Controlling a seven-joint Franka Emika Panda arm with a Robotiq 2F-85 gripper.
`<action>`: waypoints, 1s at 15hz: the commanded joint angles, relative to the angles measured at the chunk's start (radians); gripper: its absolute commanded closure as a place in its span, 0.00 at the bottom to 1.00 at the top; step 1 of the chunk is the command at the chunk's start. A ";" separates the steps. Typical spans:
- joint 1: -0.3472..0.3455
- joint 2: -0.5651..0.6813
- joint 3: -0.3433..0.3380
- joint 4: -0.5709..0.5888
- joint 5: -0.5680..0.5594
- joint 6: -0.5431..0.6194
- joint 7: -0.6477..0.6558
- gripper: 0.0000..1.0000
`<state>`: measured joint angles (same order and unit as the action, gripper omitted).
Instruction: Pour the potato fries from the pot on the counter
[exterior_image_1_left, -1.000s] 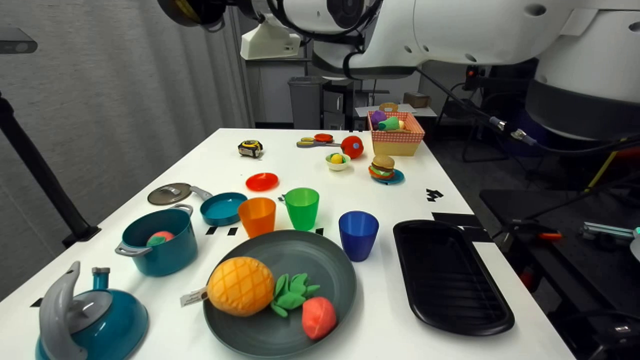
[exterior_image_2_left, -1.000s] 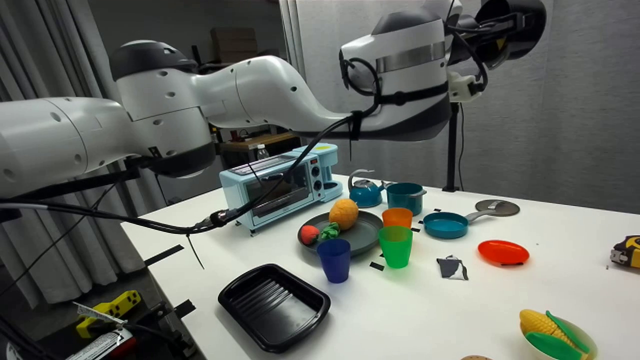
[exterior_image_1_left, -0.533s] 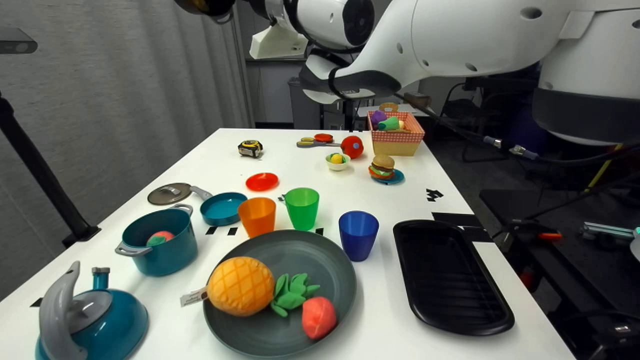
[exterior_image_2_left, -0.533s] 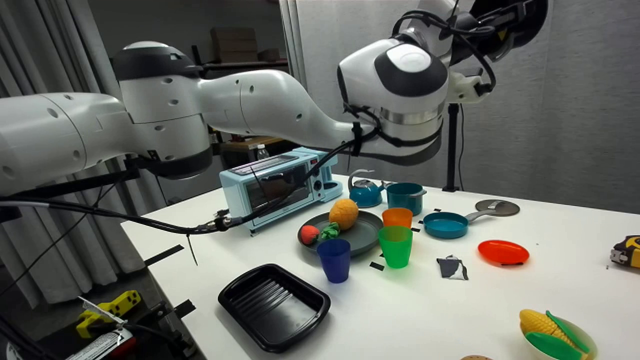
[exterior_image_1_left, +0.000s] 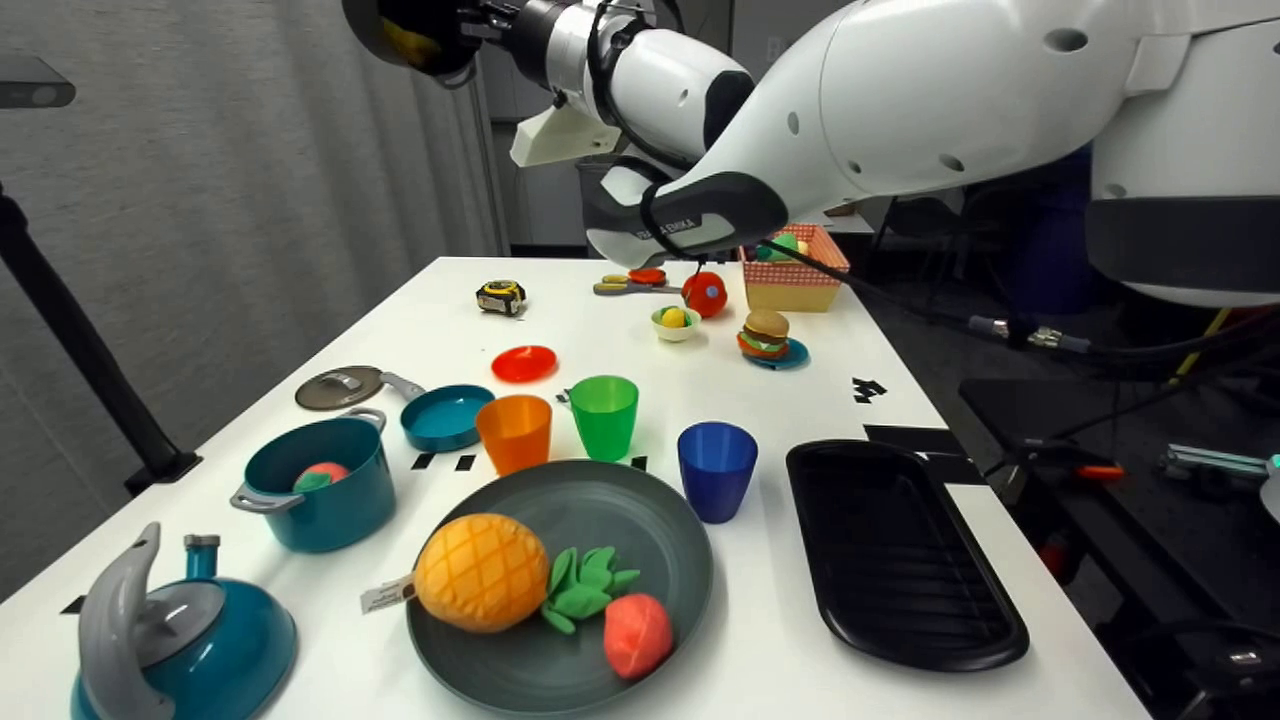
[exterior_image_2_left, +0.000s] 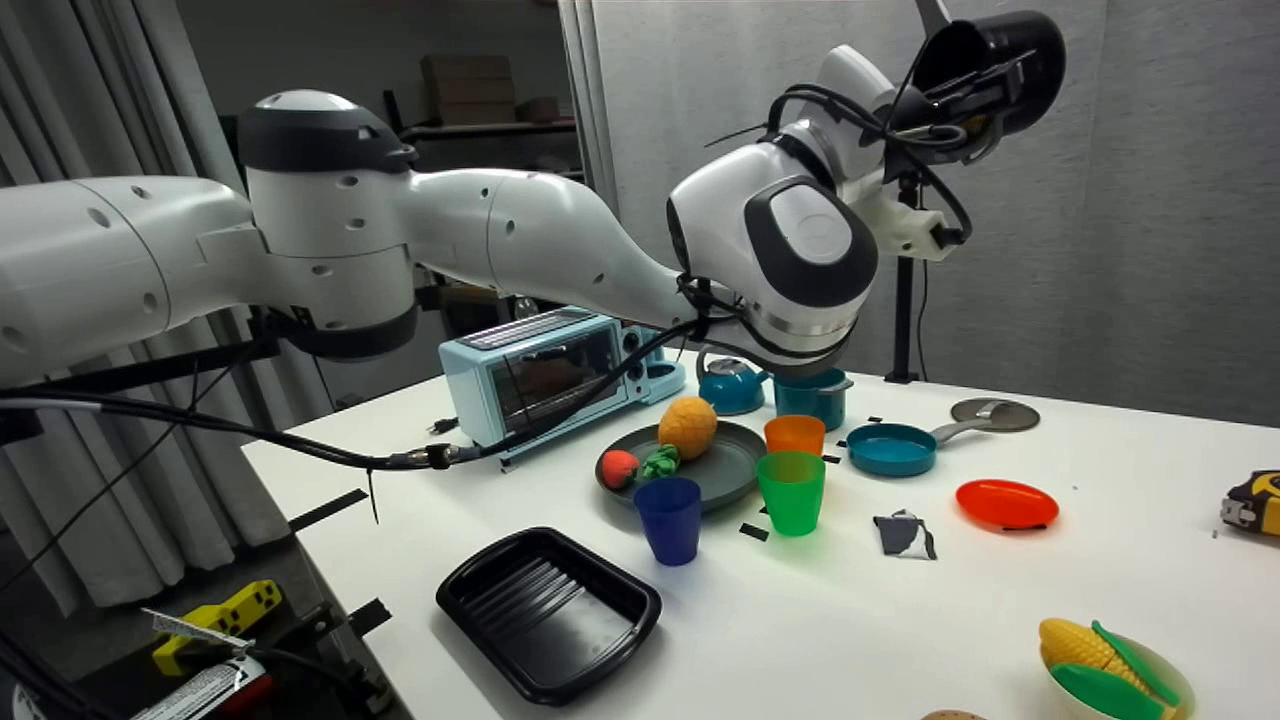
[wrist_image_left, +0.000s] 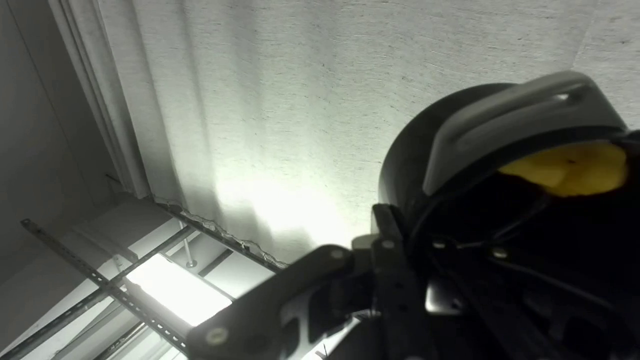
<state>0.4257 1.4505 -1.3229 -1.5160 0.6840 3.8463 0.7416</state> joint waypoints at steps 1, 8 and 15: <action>-0.012 0.017 -0.016 0.022 0.051 0.045 0.000 0.99; -0.005 0.020 -0.019 0.014 0.110 0.033 -0.016 0.99; 0.027 0.012 -0.010 -0.037 0.174 -0.068 -0.061 0.99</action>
<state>0.4270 1.4559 -1.3249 -1.5260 0.7991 3.8375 0.7260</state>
